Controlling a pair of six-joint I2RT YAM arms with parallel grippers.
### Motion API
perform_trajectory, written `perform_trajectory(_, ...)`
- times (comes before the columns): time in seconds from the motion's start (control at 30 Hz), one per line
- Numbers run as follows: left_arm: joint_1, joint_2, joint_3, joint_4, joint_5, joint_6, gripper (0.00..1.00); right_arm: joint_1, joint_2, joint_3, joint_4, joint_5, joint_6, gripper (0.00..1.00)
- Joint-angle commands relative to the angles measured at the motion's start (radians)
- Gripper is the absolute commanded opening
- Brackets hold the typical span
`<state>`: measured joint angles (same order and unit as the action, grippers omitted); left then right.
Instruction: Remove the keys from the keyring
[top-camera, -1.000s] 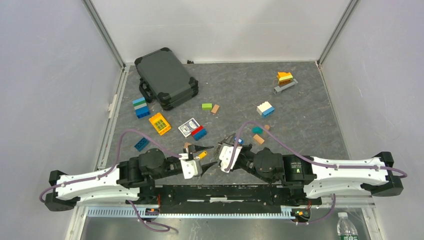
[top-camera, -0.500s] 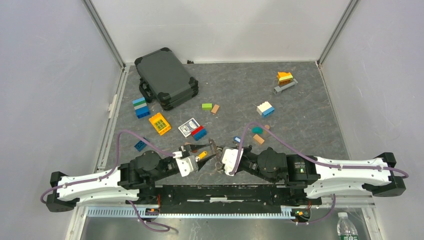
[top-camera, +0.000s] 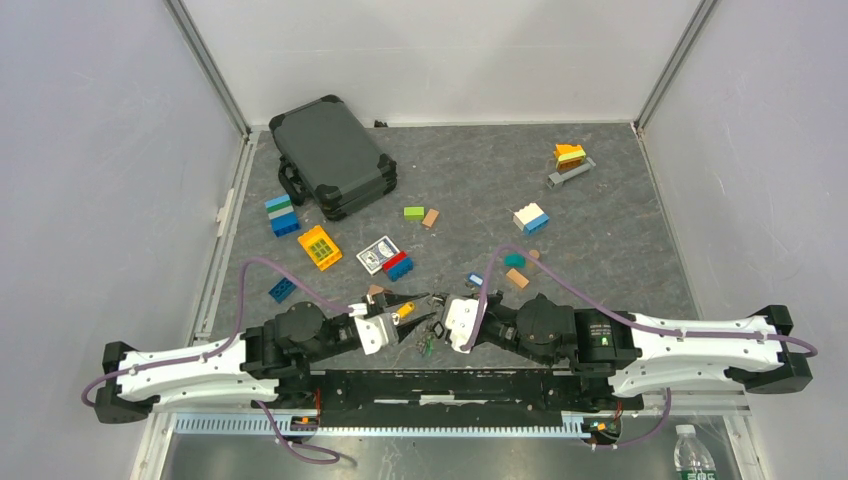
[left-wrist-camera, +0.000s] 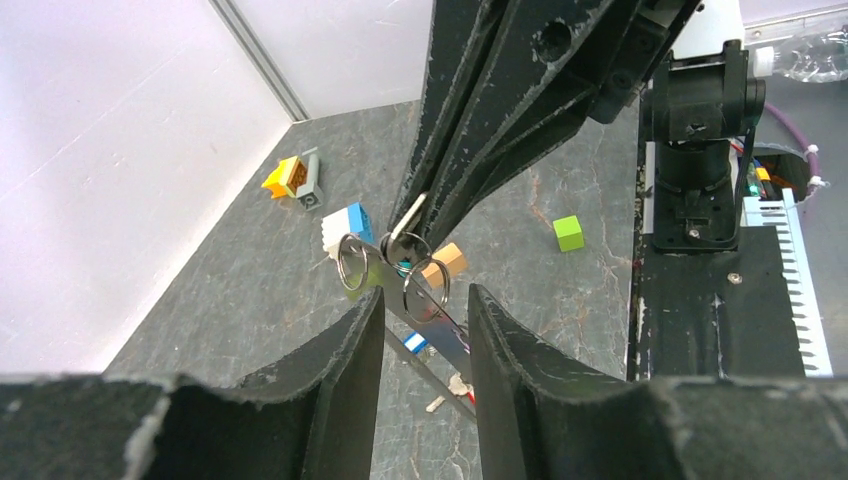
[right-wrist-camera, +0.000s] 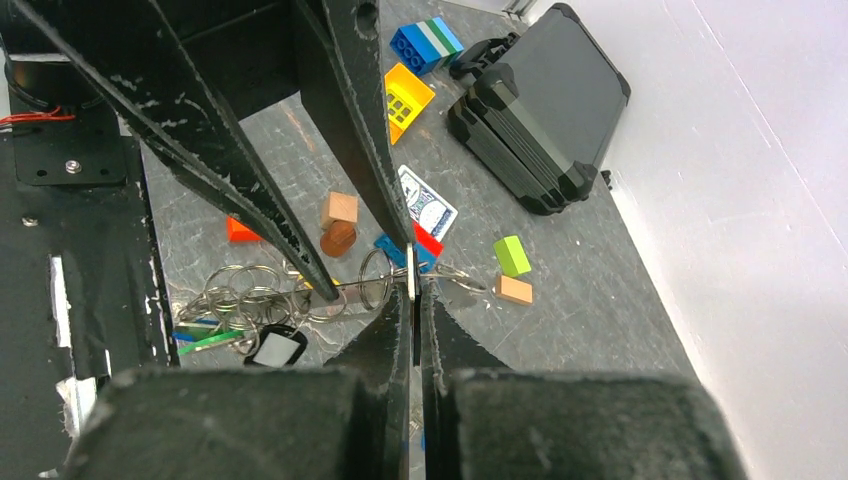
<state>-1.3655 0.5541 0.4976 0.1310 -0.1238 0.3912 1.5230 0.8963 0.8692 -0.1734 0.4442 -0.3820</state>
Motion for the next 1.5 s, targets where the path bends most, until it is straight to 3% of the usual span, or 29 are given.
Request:
perform_trajectory(0.0, -0.004, 0.010, -0.011, 0.059, 0.021, -0.046, 0.44, -0.001, -0.028, 0.018, 0.087, -0.014, -0.001, 0.00)
perform_trajectory(0.8, -0.003, 0.000, -0.011, 0.084, 0.012, -0.023, 0.45, -0.001, -0.042, -0.001, 0.084, -0.073, -0.011, 0.00)
perform_trajectory(1.33, -0.003, 0.023, 0.004, 0.046, 0.048, -0.022, 0.25, -0.001, -0.051, -0.007, 0.084, -0.066, -0.012, 0.00)
perform_trajectory(1.47, -0.004, 0.023, 0.014, 0.027, 0.055, -0.021, 0.12, -0.001, -0.055, -0.007, 0.080, -0.069, -0.011, 0.00)
